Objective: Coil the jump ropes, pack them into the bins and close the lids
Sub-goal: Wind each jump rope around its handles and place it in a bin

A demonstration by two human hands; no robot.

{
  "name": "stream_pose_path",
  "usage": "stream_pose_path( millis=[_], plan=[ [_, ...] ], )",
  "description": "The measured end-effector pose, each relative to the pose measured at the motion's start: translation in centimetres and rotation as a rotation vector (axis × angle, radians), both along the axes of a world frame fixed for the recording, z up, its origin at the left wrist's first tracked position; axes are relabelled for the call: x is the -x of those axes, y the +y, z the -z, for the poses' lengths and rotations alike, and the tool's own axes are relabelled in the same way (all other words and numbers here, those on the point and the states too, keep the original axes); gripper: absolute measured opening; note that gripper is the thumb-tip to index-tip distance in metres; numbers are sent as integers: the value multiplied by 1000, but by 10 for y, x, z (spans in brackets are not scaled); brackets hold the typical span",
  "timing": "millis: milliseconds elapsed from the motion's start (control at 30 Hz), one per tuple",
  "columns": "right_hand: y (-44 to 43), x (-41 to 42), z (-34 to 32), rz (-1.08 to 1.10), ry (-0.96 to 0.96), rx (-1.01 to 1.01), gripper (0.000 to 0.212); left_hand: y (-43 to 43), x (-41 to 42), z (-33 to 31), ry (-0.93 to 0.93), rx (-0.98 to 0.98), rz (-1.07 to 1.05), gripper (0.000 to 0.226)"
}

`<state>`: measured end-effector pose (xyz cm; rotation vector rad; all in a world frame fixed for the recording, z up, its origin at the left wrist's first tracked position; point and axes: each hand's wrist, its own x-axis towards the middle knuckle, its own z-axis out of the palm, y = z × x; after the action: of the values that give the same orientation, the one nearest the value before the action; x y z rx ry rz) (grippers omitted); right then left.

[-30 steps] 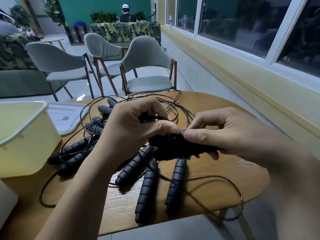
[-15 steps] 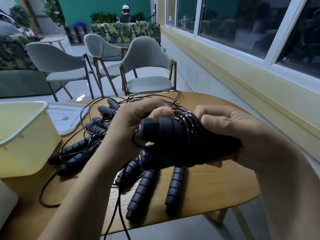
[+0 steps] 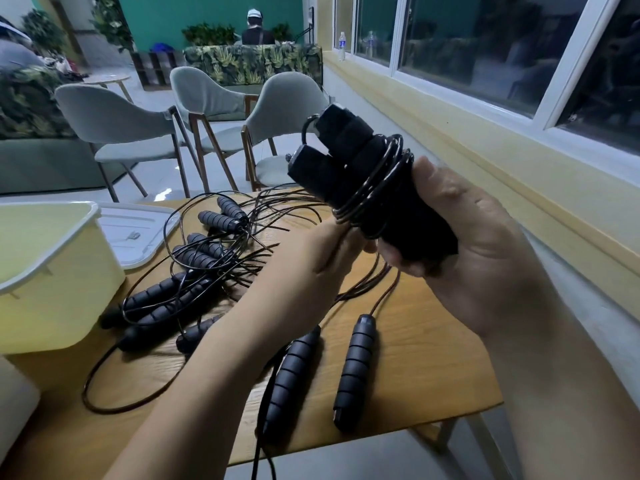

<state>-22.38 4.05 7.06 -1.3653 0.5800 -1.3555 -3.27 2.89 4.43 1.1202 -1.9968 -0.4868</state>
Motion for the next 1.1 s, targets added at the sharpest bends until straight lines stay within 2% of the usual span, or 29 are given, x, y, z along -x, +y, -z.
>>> stream_pose_path(
  millis=[133, 333, 567, 667, 733, 833, 967, 1100],
  plan=[
    [-3, -5, 2, 265, 35, 17, 36, -1, 3, 2, -101, 15, 5, 21],
    [-3, -10, 8, 411, 160, 111, 31, -5, 4, 4, -125, -55, -14, 20],
    [-6, -10, 13, 647, 384, 235, 21, -4, 2, 1, -144, -151, 61, 23],
    [-7, -8, 15, 712, 448, 276, 27, -1, 2, 1, -219, -98, 43, 30],
    [-7, -6, 16, 723, 492, 245, 40, -2, 3, 1, -266, -24, -4, 38],
    [-8, -3, 14, 689, 581, 194, 65, -2, 2, 1, -238, -32, -25, 43],
    [-8, 1, 13, 634, 624, 267, 49, 1, 1, 1, -193, -42, 14, 45],
    [-10, 3, 14, 727, 673, 386, 48, 1, -1, -2, -177, 36, 39, 47]
  ],
)
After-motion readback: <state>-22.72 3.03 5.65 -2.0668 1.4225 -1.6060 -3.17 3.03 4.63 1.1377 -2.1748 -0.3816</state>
